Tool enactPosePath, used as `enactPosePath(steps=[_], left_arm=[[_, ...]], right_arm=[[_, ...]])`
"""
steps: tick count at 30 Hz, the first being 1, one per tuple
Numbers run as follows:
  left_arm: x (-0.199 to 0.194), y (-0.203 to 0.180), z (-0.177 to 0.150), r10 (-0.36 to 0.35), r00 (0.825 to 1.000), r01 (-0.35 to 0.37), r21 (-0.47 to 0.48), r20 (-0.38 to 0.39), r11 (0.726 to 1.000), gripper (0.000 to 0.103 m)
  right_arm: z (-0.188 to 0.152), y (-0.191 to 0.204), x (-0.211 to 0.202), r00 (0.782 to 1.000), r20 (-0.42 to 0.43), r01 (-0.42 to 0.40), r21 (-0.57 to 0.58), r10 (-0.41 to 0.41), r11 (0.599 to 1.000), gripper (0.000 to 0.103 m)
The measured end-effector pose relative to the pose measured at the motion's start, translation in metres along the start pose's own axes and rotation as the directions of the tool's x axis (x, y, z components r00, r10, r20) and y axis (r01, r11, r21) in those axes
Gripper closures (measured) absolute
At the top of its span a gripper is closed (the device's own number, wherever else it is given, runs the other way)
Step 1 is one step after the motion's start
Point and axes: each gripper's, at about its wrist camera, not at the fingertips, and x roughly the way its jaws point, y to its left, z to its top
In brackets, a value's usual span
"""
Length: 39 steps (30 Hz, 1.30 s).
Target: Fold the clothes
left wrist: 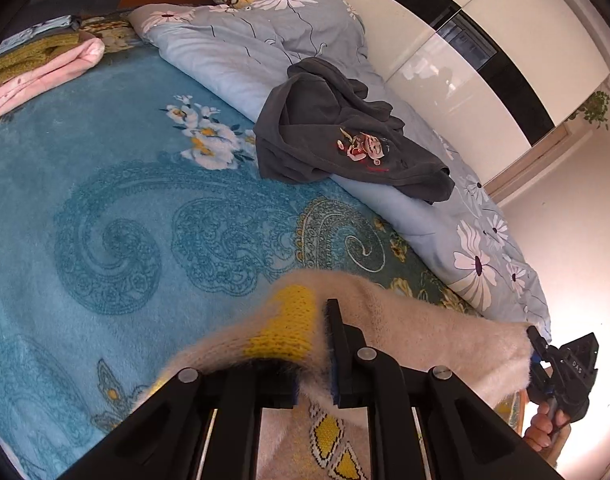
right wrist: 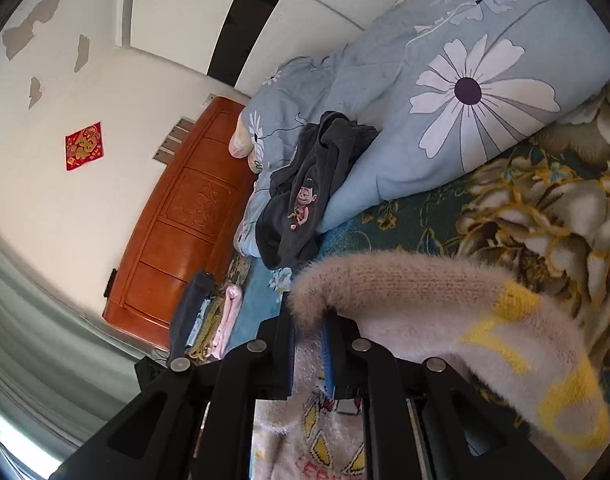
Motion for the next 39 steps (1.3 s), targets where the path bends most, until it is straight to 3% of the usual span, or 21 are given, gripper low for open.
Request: enactPosePath(steps=[6, 13, 18, 22, 26, 27, 29, 30, 34, 39], left_arm=[[0.044, 0.003, 0.020, 0.046, 0.998, -0.047, -0.006, -0.041, 0.999, 0.090], [0.090, 0.004, 0.049, 0.079, 0.993, -0.082, -0.024, -0.091, 0.996, 0.088], [0.115, 0.009, 0.062, 0.081, 0.987, -0.088, -0.046, -0.138, 0.995, 0.083], [0.117, 0.022, 0.065, -0.007, 0.987, -0.016, -0.141, -0.163, 0.990, 0.074], [0.106, 0.029, 0.066, -0.136, 0.979, 0.096, -0.243, -0.155, 0.965, 0.045], [0.102, 0.028, 0.066, -0.156, 0.976, 0.114, -0.255, -0.152, 0.960, 0.039], [0.093, 0.025, 0.066, -0.184, 0.972, 0.141, -0.268, -0.144, 0.953, 0.036], [0.088, 0.023, 0.066, -0.193, 0.971, 0.151, -0.272, -0.138, 0.950, 0.035], [0.067, 0.024, 0.061, -0.231, 0.967, 0.192, -0.289, -0.110, 0.938, 0.031], [0.039, 0.040, 0.054, -0.223, 0.974, 0.198, -0.303, -0.049, 0.932, 0.029]], right_arm=[[0.024, -0.029, 0.042, 1.000, 0.009, 0.012, 0.091, -0.013, 0.996, 0.091], [0.047, -0.063, 0.086, 0.995, -0.003, 0.103, 0.156, -0.104, 0.982, 0.091], [0.054, -0.084, 0.114, 0.979, -0.032, 0.205, 0.174, -0.202, 0.963, 0.089], [0.053, -0.097, 0.124, 0.967, -0.045, 0.253, 0.206, -0.249, 0.945, 0.089], [0.052, -0.091, 0.123, 0.961, -0.043, 0.275, 0.188, -0.272, 0.943, 0.085], [0.053, -0.088, 0.122, 0.960, -0.037, 0.278, 0.181, -0.276, 0.943, 0.076], [0.056, -0.079, 0.115, 0.959, -0.012, 0.281, 0.162, -0.283, 0.946, 0.058], [0.057, -0.075, 0.112, 0.959, 0.000, 0.280, 0.151, -0.283, 0.948, 0.054], [0.064, -0.060, 0.097, 0.956, 0.026, 0.287, 0.107, -0.292, 0.952, 0.054], [0.061, -0.053, 0.077, 0.955, 0.048, 0.287, 0.102, -0.293, 0.952, 0.052]])
